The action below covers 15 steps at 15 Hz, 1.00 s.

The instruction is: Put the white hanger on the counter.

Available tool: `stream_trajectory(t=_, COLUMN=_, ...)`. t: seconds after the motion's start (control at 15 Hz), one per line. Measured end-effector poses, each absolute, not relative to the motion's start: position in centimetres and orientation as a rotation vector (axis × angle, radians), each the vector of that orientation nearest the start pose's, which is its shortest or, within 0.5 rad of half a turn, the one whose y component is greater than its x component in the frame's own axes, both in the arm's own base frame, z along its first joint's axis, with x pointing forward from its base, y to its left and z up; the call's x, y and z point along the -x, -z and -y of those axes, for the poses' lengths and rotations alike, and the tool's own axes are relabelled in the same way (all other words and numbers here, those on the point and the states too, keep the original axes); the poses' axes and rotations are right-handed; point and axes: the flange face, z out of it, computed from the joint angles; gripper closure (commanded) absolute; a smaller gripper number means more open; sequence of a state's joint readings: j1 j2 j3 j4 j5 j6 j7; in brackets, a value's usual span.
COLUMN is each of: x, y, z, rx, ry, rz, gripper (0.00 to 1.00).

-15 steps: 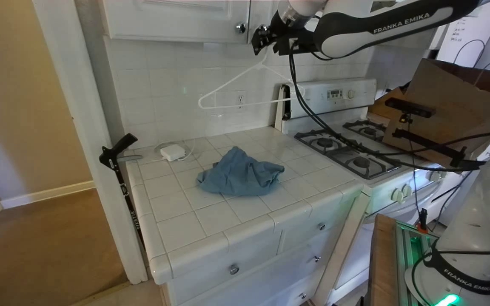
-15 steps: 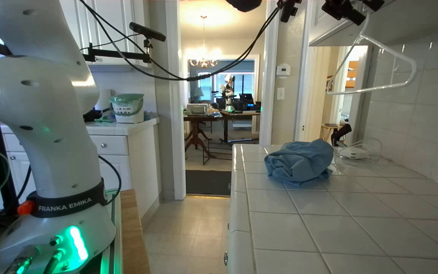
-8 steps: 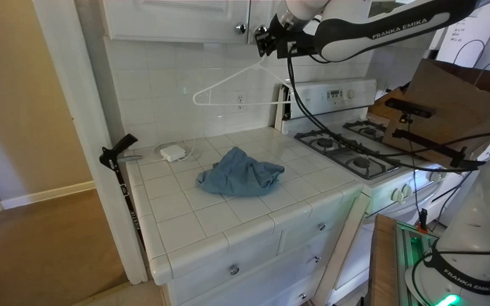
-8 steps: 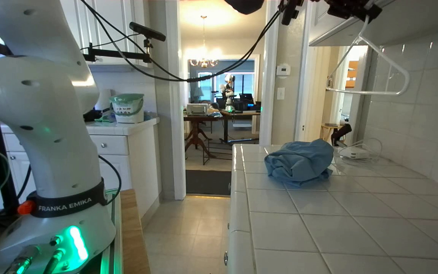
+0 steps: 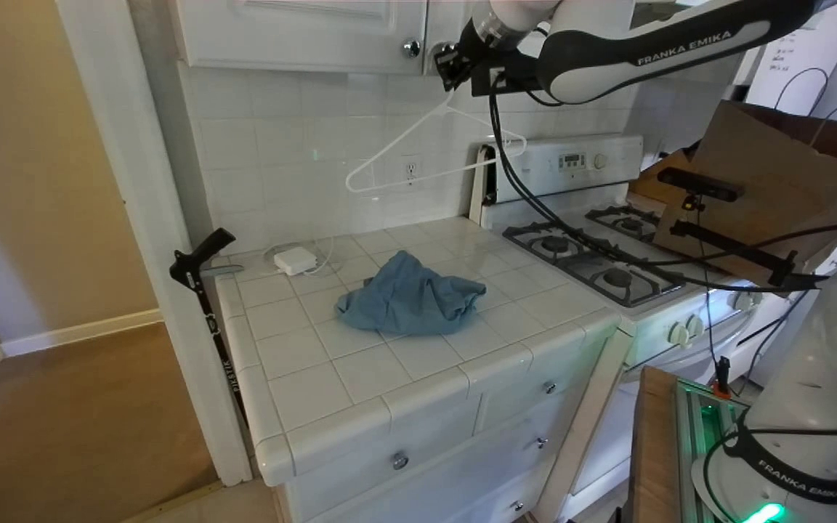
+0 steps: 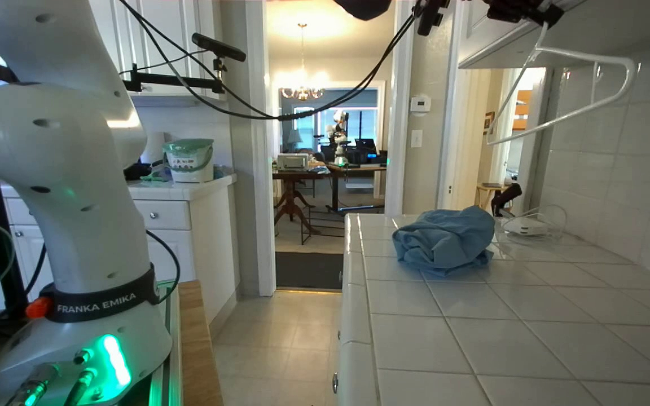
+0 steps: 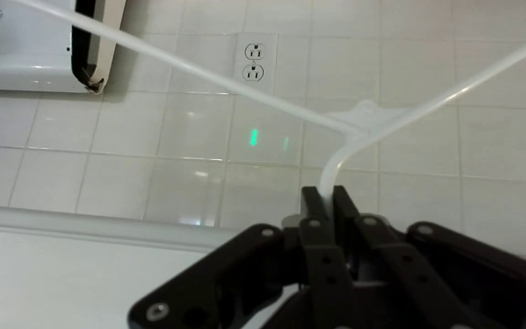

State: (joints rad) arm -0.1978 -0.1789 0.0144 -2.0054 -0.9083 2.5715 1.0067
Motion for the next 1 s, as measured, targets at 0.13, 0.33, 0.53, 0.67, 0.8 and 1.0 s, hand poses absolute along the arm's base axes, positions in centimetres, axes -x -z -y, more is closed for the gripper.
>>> stream_trajectory(t=0.13, x=-54.6, y=-61.9, z=8.8, rx=2.993, ry=1.616, rz=-0.953, gripper=0.98)
stream_trajectory(t=0.33, x=-54.5, y=-61.9, z=8.8, rx=2.94, ry=1.623, rz=-1.027, gripper=0.98)
stream_trajectory(t=0.53, x=-53.7, y=-62.2, z=9.6, rx=2.923, ry=1.618, rz=-1.102, gripper=0.98)
stream_trajectory(t=0.67, x=-52.8, y=-62.7, z=10.5, rx=2.916, ry=1.618, rz=-1.159, gripper=0.98)
stream_trajectory(t=0.8, x=-51.6, y=-63.4, z=11.5, rx=2.908, ry=1.623, rz=-1.214, gripper=0.98)
stream_trajectory(t=1.0, x=-49.6, y=-63.5, z=12.0, rx=2.931, ry=1.611, rz=-1.218, gripper=0.98)
